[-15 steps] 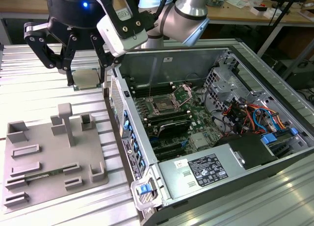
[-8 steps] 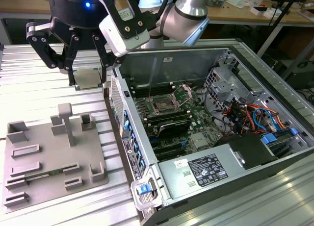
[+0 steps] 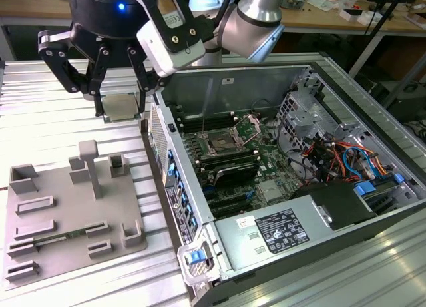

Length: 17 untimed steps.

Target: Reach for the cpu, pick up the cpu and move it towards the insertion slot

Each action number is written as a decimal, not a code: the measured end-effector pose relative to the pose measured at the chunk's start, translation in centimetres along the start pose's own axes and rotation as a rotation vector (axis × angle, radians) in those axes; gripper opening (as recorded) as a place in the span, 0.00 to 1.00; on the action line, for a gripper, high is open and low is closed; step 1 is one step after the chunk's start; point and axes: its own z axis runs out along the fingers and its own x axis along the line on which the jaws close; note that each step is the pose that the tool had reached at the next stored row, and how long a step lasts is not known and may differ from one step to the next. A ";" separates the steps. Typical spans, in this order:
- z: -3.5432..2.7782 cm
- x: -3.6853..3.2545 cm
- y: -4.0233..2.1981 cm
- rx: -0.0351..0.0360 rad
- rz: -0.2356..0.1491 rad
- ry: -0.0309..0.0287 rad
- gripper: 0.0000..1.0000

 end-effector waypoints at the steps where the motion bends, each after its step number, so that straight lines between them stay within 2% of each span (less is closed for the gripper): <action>1: 0.00 -0.02 0.00 -0.0001 0.000 0.0000 0.55; 17: -0.01 -0.49 -0.01 0.0001 0.000 0.0000 0.55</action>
